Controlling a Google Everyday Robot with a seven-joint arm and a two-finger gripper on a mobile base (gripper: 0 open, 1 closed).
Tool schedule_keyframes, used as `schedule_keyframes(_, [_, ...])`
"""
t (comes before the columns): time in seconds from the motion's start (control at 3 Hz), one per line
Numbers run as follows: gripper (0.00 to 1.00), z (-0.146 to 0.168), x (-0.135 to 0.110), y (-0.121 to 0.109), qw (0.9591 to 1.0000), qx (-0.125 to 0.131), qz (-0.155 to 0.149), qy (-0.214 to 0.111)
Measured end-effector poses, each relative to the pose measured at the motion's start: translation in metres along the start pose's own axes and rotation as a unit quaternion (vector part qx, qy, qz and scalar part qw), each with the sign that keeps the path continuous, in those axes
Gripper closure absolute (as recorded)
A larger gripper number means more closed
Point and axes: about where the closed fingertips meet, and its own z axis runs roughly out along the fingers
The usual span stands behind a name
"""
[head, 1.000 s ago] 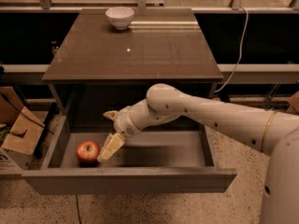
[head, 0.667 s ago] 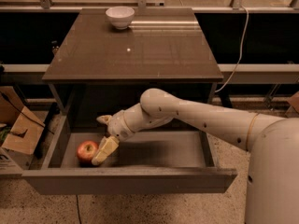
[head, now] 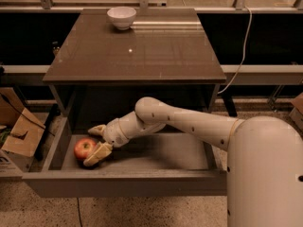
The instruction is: Pick apple from top drawer and place on counter
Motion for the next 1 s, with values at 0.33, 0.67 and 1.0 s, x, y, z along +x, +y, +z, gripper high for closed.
schedule_keyframes(0.33, [0.56,-0.007,0.005,-0.002,1.0,0.004,0.004,-0.008])
schedule_keyframes(0.67, [0.79,-0.016,0.0,-0.002,0.9998,0.011,0.001,-0.014])
schedule_keyframes(1.0, [1.0,-0.029,-0.024,0.001,0.9992,0.017,-0.025,-0.025])
